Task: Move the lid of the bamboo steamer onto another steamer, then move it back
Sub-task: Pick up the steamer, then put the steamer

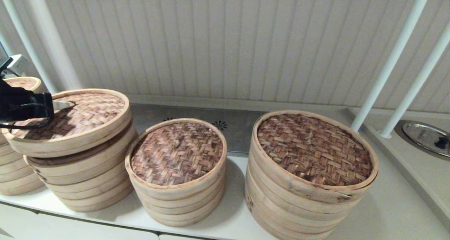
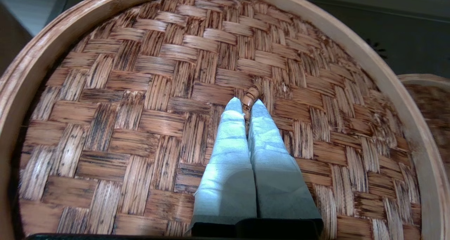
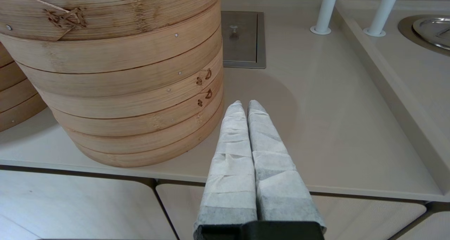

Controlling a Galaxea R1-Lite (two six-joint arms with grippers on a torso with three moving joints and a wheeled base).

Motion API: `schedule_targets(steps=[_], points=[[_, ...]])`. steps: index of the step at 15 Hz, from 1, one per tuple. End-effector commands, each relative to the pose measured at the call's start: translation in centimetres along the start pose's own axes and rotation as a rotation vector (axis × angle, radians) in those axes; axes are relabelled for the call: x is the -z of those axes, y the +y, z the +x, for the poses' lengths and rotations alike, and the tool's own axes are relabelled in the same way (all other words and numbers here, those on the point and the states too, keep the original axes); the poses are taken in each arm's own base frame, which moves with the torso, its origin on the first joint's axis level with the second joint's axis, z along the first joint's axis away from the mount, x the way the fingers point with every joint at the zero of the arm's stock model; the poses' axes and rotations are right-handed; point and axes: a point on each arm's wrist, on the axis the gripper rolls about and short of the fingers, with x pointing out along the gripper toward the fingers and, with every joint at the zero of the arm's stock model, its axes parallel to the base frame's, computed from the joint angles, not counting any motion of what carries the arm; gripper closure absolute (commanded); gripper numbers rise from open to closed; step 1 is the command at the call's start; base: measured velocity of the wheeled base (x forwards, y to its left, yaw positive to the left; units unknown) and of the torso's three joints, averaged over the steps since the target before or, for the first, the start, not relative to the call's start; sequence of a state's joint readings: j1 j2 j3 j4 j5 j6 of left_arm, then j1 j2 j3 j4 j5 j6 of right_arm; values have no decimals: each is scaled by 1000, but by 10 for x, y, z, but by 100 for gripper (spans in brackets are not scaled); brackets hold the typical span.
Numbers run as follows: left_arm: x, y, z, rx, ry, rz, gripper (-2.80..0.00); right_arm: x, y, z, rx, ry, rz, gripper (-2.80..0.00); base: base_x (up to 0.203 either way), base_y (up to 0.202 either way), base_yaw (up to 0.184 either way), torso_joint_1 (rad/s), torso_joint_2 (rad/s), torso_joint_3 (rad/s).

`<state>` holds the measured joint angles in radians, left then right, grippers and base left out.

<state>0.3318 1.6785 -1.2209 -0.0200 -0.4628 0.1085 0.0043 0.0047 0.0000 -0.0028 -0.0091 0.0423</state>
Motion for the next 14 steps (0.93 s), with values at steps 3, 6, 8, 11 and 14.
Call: schedule_targets(steps=[3, 6, 8, 11, 14], points=[[-6, -16, 0, 47, -17, 9, 0, 1, 0, 0, 0, 4, 1, 0, 0, 0, 0, 0, 0, 0], [-12, -38, 3, 101, -28, 10, 0, 1, 0, 0, 0, 4, 1, 0, 0, 0, 0, 0, 0, 0], [-14, -53, 5, 137, -29, 11, 0, 0, 0, 0, 0, 3, 1, 0, 0, 0, 0, 0, 0, 0], [-15, -76, 8, 197, -23, 14, 0, 0, 0, 0, 0, 3, 1, 0, 0, 0, 0, 0, 0, 0], [-12, -101, 11, 234, -5, 14, 0, 1, 0, 0, 0, 3, 1, 0, 0, 0, 0, 0, 0, 0]])
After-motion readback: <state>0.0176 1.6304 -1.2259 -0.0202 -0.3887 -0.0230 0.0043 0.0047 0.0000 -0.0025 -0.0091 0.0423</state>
